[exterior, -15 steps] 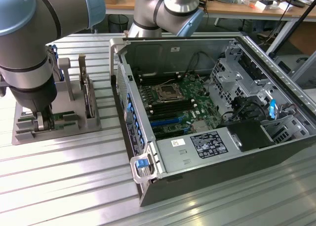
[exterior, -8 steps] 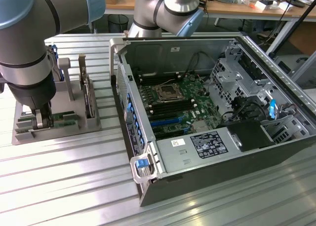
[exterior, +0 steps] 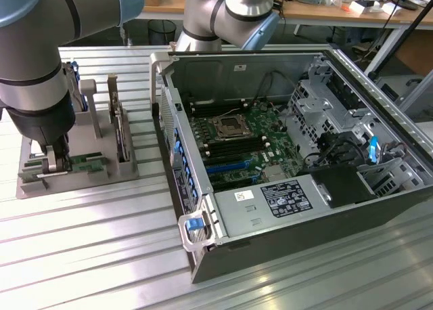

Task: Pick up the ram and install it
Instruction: 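Pick up the ram and move it above insertion slot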

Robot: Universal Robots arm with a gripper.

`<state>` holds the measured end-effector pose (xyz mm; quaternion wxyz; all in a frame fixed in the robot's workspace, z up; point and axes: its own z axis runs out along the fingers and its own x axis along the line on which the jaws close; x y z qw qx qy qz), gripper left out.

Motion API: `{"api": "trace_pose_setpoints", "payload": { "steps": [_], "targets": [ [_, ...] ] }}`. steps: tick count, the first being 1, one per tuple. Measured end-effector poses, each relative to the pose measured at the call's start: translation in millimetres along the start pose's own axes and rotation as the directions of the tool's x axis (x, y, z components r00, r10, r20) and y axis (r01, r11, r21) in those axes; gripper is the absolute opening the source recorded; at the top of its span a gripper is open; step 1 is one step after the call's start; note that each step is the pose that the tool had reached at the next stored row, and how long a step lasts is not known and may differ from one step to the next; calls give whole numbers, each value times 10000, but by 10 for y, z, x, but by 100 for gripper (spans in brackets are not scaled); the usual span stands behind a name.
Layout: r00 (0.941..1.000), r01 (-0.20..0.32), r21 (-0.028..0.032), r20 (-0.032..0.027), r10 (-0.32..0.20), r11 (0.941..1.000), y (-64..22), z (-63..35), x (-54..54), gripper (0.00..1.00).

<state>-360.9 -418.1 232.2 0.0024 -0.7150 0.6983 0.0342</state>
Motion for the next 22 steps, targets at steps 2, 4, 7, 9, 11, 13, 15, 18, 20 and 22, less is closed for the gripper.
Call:
{"api": "trace_pose_setpoints", "payload": {
  "steps": [2,4,7,9,11,13,15,18,20,22],
  "targets": [
    [10000,0,0,0,0,10000,1,-17,-1,12],
    [10000,0,-1,0,0,10000,2,-30,-1,12],
    [10000,0,0,2,0,10000,3,-57,-3,12],
    [10000,0,0,4,0,10000,3,-75,-4,12],
    [10000,1,0,8,-1,10000,4,-100,-5,12],
    [10000,0,0,13,0,10000,6,-124,-6,12],
    [10000,1,0,20,-1,10000,7,-153,-8,12],
    [10000,1,0,31,-1,10000,9,-198,-10,12],
    [10000,2,1,34,-2,10000,10,-212,-11,12],
    [10000,2,0,38,-2,10000,10,-234,-12,12]
  ]
}}
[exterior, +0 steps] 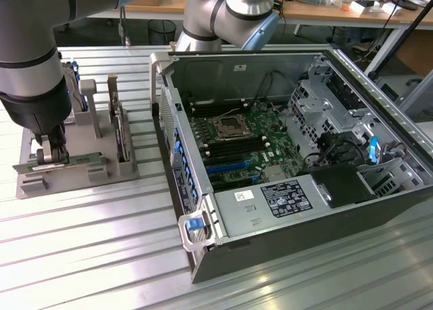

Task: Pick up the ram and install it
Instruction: 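Pick up the ram and move it above insertion slot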

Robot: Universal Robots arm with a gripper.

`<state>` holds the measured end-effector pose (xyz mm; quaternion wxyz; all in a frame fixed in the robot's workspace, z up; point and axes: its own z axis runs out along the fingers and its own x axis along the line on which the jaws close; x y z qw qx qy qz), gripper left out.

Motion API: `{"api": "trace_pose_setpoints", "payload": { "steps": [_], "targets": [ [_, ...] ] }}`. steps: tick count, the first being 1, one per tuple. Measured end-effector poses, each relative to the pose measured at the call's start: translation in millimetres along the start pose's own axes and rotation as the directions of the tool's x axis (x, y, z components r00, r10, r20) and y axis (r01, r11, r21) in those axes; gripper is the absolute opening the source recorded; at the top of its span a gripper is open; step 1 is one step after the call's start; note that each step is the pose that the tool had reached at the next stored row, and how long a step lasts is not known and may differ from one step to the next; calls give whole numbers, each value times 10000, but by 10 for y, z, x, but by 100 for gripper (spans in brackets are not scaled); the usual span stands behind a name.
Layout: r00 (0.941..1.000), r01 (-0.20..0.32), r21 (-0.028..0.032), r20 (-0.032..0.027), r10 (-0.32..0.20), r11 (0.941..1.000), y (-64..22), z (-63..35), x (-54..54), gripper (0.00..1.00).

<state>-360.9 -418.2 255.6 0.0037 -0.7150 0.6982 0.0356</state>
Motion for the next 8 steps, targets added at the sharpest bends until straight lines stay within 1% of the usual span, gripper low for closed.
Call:
{"api": "trace_pose_setpoints", "payload": {
  "steps": [5,8],
  "targets": [
    [10000,1,2,27,-1,10000,3,-59,-3,12],
    [10000,2,1,46,-2,10000,6,-130,-7,12]
  ]
}}
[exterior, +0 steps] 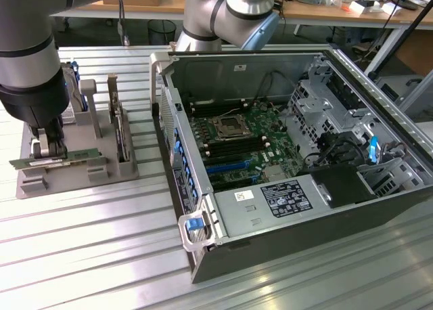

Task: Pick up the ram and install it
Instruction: 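Pick up the ram and move it above insertion slot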

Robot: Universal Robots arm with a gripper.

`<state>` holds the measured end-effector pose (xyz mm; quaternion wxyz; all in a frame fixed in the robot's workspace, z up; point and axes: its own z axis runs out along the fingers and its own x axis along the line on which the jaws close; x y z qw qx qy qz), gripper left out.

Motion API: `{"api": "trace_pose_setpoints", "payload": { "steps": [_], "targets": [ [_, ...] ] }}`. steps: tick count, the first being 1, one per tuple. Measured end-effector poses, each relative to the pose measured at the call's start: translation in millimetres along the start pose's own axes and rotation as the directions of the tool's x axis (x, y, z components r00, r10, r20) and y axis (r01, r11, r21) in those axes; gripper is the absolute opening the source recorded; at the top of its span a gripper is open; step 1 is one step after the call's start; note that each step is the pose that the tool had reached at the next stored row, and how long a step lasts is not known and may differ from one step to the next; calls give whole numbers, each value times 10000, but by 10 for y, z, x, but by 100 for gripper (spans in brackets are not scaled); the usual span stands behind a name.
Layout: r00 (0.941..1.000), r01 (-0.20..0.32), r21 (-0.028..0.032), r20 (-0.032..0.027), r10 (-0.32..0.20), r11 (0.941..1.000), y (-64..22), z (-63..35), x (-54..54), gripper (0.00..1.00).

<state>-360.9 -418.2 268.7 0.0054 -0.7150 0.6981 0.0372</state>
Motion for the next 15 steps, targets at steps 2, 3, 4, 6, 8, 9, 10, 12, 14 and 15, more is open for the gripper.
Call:
{"api": "trace_pose_setpoints", "payload": {
  "steps": [2,3,4,6,8,9,10,12,14,15],
  "targets": [
    [10000,1,1,12,-1,10000,2,-42,-2,12],
    [10000,1,1,16,-1,10000,2,-55,-3,12],
    [10000,1,1,20,-1,10000,3,-76,-5,12],
    [10000,1,1,29,-1,10000,5,-117,-7,12],
    [10000,1,1,38,-1,10000,7,-155,-10,12],
    [10000,2,1,44,-2,10000,8,-183,-11,12],
    [10000,2,2,46,-2,10000,8,-190,-12,12],
    [10000,2,2,51,-2,10000,10,-216,-13,12],
    [10000,3,2,57,-3,10000,11,-246,-15,12],
    [10000,3,2,58,-3,10000,11,-255,-15,12]
  ]
}}
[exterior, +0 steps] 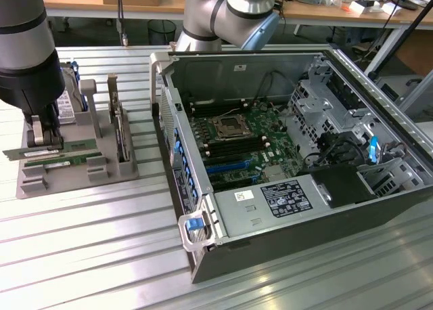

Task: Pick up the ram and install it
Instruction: 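Pick up the ram and move it above insertion slot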

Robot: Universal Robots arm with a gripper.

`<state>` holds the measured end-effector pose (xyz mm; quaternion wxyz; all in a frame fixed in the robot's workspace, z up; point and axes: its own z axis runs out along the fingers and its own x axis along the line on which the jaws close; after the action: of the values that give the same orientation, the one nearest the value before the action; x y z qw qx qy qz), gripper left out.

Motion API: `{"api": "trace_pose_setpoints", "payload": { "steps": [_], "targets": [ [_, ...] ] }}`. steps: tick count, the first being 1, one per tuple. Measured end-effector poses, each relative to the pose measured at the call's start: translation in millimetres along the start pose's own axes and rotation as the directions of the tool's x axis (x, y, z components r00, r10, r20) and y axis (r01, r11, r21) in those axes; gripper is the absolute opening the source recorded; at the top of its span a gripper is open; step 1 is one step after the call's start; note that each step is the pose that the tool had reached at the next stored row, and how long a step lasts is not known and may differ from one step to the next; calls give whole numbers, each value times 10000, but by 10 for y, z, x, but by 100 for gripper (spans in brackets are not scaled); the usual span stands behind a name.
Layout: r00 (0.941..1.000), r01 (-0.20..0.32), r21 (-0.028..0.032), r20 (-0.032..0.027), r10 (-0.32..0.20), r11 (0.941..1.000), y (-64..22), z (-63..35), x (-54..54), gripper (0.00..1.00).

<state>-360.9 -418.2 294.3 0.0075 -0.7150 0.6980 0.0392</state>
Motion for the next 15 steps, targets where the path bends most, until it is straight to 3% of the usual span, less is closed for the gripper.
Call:
{"api": "trace_pose_setpoints", "payload": {
  "steps": [15],
  "targets": [
    [10000,3,1,64,-3,10000,7,-159,-11,12]
  ]
}}
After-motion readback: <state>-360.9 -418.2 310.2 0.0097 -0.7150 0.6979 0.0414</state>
